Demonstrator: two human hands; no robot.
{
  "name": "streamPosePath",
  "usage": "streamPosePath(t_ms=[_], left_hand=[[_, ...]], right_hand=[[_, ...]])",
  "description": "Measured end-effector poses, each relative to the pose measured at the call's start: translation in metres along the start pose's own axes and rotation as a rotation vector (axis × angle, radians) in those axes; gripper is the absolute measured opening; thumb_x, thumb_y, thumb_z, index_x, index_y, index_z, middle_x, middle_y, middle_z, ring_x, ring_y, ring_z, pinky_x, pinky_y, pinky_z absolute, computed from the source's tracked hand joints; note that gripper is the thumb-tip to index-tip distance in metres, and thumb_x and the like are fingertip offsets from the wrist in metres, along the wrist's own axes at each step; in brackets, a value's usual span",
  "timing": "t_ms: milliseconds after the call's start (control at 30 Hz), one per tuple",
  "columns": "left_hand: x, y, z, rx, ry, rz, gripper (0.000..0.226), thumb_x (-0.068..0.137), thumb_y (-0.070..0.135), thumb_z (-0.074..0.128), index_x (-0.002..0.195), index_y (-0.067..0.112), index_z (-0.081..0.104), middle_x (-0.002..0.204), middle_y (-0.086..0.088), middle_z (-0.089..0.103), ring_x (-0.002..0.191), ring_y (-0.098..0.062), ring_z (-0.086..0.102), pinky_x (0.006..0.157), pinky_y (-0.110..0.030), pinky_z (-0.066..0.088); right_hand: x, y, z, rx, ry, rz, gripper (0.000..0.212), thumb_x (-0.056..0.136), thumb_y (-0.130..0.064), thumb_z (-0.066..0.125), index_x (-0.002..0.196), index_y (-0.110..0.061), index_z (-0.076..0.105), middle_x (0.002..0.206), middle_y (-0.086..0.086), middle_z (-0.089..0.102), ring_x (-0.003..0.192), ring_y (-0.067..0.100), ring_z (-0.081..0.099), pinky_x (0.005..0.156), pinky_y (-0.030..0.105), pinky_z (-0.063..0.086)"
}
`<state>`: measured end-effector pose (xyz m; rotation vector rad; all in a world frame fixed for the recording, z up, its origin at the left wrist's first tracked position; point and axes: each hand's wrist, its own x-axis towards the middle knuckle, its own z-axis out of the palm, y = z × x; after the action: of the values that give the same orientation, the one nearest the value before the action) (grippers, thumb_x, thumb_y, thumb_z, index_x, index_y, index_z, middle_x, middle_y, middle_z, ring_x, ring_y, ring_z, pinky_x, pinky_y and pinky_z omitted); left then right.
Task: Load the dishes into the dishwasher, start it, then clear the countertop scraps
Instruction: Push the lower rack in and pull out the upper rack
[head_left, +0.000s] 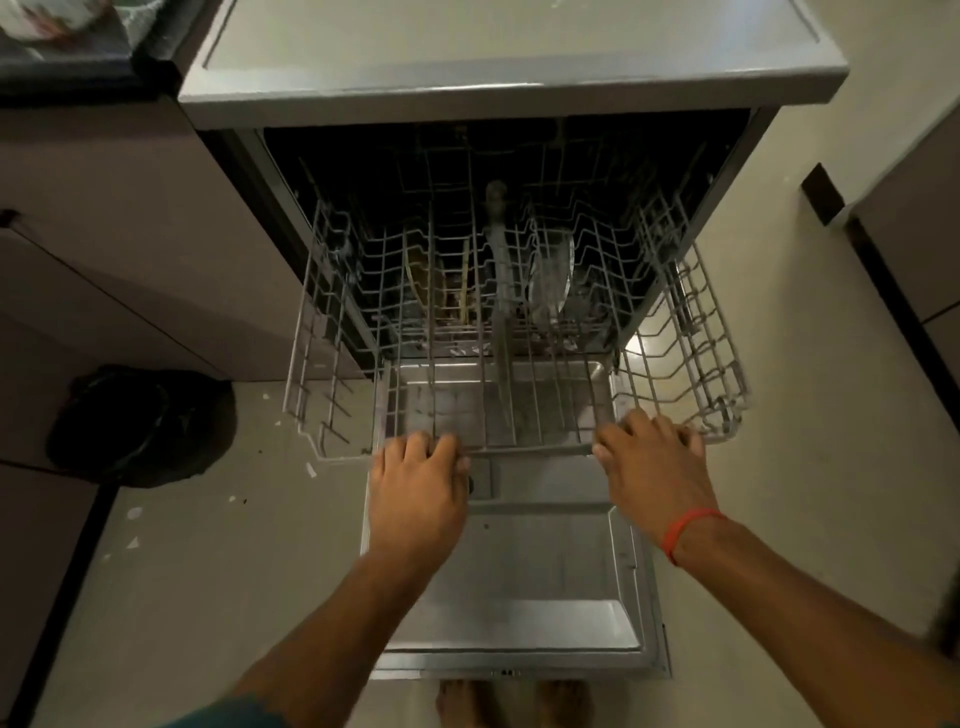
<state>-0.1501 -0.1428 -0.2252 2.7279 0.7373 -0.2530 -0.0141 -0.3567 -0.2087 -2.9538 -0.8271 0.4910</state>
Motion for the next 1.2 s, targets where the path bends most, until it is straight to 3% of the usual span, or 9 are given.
streamPosePath(t_ms=[300, 467, 600, 733, 800, 867, 967, 1067, 1200], left_hand=[[-0.025, 0.0, 0.012, -0.027, 0.047, -0.032, 0.039, 0.106, 0.05, 0.029, 0.119, 0.029, 0.059, 0.112, 0.005, 0.055, 0.111, -0.02, 0.047, 0.105, -0.039, 0.039], [-0.058, 0.002, 0.022, -0.016, 0.043, -0.04, 0.042, 0.102, 0.054, 0.022, 0.113, 0.033, 0.057, 0.104, 0.011, 0.048, 0.109, -0.017, 0.044, 0.102, -0.036, 0.039], [-0.083, -0.002, 0.031, -0.082, 0.14, -0.025, 0.018, 0.097, 0.045, 0.048, 0.092, 0.032, 0.059, 0.09, 0.011, 0.054, 0.094, -0.019, 0.052, 0.09, -0.04, 0.048], [-0.093, 0.0, 0.036, -0.11, 0.14, -0.041, 0.01, 0.09, 0.039, 0.067, 0.09, 0.033, 0.058, 0.09, 0.01, 0.057, 0.092, -0.019, 0.053, 0.083, -0.038, 0.048], [-0.093, 0.003, 0.035, -0.12, 0.132, -0.049, 0.011, 0.091, 0.038, 0.068, 0.093, 0.033, 0.059, 0.095, 0.01, 0.058, 0.097, -0.019, 0.053, 0.087, -0.039, 0.047], [-0.093, 0.005, 0.028, -0.1, 0.055, -0.042, 0.012, 0.099, 0.044, 0.055, 0.107, 0.035, 0.058, 0.11, 0.011, 0.055, 0.112, -0.018, 0.048, 0.103, -0.037, 0.04], [-0.095, 0.003, 0.018, -0.089, -0.066, -0.075, 0.026, 0.103, 0.049, 0.044, 0.127, 0.04, 0.048, 0.13, 0.011, 0.041, 0.13, -0.014, 0.036, 0.121, -0.036, 0.025], [-0.099, -0.001, 0.006, -0.172, -0.106, -0.049, 0.04, 0.099, 0.047, 0.055, 0.136, 0.037, 0.046, 0.142, 0.008, 0.039, 0.137, -0.015, 0.036, 0.123, -0.039, 0.027], [-0.107, -0.006, -0.018, -0.174, -0.296, -0.007, 0.06, 0.097, 0.042, 0.061, 0.15, 0.026, 0.04, 0.154, -0.003, 0.04, 0.142, -0.025, 0.039, 0.119, -0.042, 0.034]], right_hand=[[-0.021, -0.003, -0.001, -0.047, -0.051, -0.012, 0.029, 0.106, -0.039, 0.031, 0.125, -0.035, 0.053, 0.126, -0.005, 0.052, 0.121, 0.019, 0.049, 0.111, 0.045, 0.031], [-0.053, 0.003, 0.02, -0.055, 0.068, -0.028, 0.014, 0.096, -0.037, 0.052, 0.1, -0.033, 0.064, 0.101, -0.005, 0.06, 0.095, 0.02, 0.058, 0.089, 0.047, 0.044], [-0.076, 0.002, 0.035, -0.072, 0.096, -0.004, 0.007, 0.087, -0.034, 0.066, 0.093, -0.032, 0.069, 0.093, -0.004, 0.062, 0.085, 0.019, 0.062, 0.085, 0.053, 0.05], [-0.084, 0.006, 0.038, -0.083, 0.092, 0.006, 0.017, 0.08, -0.031, 0.076, 0.096, -0.032, 0.071, 0.091, -0.004, 0.063, 0.081, 0.02, 0.063, 0.081, 0.052, 0.051], [-0.084, 0.006, 0.037, -0.07, 0.098, 0.006, 0.012, 0.084, -0.034, 0.069, 0.097, -0.034, 0.069, 0.091, -0.006, 0.061, 0.083, 0.019, 0.061, 0.083, 0.049, 0.049], [-0.085, 0.006, 0.036, -0.037, 0.099, 0.011, 0.012, 0.089, -0.038, 0.06, 0.097, -0.034, 0.069, 0.092, -0.007, 0.06, 0.085, 0.018, 0.061, 0.086, 0.049, 0.05], [-0.086, 0.004, 0.029, 0.014, -0.009, 0.033, 0.029, 0.097, -0.048, 0.046, 0.116, -0.035, 0.064, 0.109, -0.007, 0.062, 0.104, 0.017, 0.06, 0.102, 0.048, 0.044], [-0.092, -0.002, 0.01, 0.089, -0.146, 0.04, 0.044, 0.103, -0.052, 0.036, 0.144, -0.036, 0.041, 0.138, -0.006, 0.052, 0.13, 0.017, 0.048, 0.118, 0.041, 0.028], [-0.106, -0.012, -0.01, 0.154, -0.263, 0.03, 0.055, 0.102, -0.05, 0.041, 0.154, -0.033, 0.028, 0.152, 0.003, 0.044, 0.141, 0.025, 0.038, 0.118, 0.046, 0.024]])
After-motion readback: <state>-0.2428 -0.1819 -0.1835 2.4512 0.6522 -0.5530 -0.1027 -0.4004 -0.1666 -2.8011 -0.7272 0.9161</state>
